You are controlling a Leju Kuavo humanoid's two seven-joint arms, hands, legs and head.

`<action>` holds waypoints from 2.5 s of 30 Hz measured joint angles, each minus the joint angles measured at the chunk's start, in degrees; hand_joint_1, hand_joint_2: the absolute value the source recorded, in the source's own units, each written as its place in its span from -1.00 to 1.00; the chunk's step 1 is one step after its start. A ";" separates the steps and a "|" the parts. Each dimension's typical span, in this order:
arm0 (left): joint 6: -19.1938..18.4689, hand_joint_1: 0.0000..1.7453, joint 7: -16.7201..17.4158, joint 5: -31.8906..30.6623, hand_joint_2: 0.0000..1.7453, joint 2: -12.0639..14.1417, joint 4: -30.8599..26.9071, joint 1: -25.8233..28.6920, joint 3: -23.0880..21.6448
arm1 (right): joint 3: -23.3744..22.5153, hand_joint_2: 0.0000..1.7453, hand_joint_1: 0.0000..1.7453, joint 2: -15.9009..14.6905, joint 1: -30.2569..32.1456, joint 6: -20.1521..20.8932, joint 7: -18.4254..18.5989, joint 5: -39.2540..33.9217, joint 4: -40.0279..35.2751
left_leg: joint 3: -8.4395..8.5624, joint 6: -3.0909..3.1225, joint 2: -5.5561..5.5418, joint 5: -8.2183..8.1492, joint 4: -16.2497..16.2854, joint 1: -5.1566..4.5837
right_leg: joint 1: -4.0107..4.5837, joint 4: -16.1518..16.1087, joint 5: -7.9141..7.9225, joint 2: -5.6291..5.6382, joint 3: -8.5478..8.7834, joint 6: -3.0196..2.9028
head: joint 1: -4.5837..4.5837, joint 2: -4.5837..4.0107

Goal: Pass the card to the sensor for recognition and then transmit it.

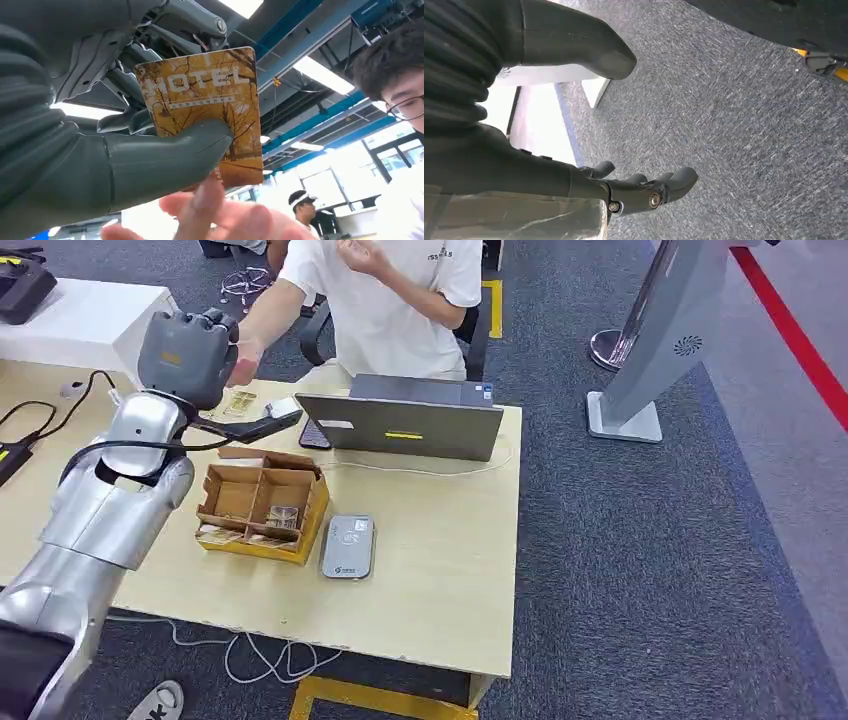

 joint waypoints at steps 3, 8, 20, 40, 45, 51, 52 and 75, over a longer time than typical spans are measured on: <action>-0.02 -1.00 0.00 -0.22 1.00 0.02 0.31 0.03 0.00 | -0.02 1.00 -1.00 0.00 -0.02 0.00 -0.22 -0.04 -0.02 | 0.00 0.00 0.00 0.00 0.00 0.00 | 0.00 0.00 0.00 0.00 -0.01 0.00 | 0.00 0.00; -0.02 -1.00 -0.48 -0.66 1.00 -0.70 1.05 0.54 -0.02 | -0.09 1.00 -1.00 0.00 -0.05 0.00 -0.35 -0.15 -0.07 | 0.00 0.00 0.00 0.00 0.00 0.00 | 0.00 0.00 0.00 0.00 -0.01 0.00 | 0.00 0.00; 1.12 -1.00 -0.15 -0.76 1.00 -2.67 0.94 2.35 -0.13 | -0.63 1.00 -1.00 0.00 -0.10 0.00 -0.17 -0.13 -0.17 | 0.00 0.00 0.01 0.00 0.00 0.00 | 0.00 0.00 0.00 0.01 -0.02 0.00 | 0.00 0.00; -5.35 -1.00 -1.11 5.42 1.00 -2.67 -21.21 22.10 -3.04 | -4.61 1.00 -1.00 0.11 -0.01 0.00 0.87 -3.13 -0.28 | -0.02 0.04 0.09 -0.16 0.00 -0.04 | -0.02 -0.03 -0.06 0.08 -0.01 0.02 | 0.00 0.00; -4.81 -1.00 -0.02 5.81 1.00 -1.23 -27.10 32.42 -3.39 | -6.10 1.00 -1.00 0.31 0.07 0.00 1.55 -3.45 -0.28 | -0.01 0.05 0.14 -0.17 0.00 -0.02 | -0.02 -0.04 -0.11 0.14 -0.16 0.01 | -0.02 0.00; -8.05 -1.00 0.66 6.21 1.00 0.18 -27.47 36.10 -3.39 | -7.04 1.00 -1.00 0.31 0.06 0.00 1.86 -3.06 -0.31 | -0.01 0.05 0.12 -0.16 -0.01 0.00 | 0.00 -0.04 -0.11 0.10 -0.13 0.01 | -0.02 0.00; -8.54 -1.00 0.85 6.17 1.00 0.28 -27.45 36.17 -3.39 | -7.19 1.00 -1.00 0.31 0.06 0.00 1.86 -2.86 -0.30 | -0.01 0.05 0.12 -0.16 -0.01 -0.01 | 0.00 -0.04 -0.11 0.10 -0.12 0.02 | 0.00 0.00; -7.32 -1.00 4.66 2.03 1.00 2.60 -18.71 33.09 -1.05 | -7.47 1.00 -1.00 0.31 0.02 0.00 1.86 -0.26 -0.31 | -0.01 0.04 0.11 -0.15 -0.01 0.00 | 0.00 -0.02 -0.09 0.10 -0.03 0.02 | 0.00 0.00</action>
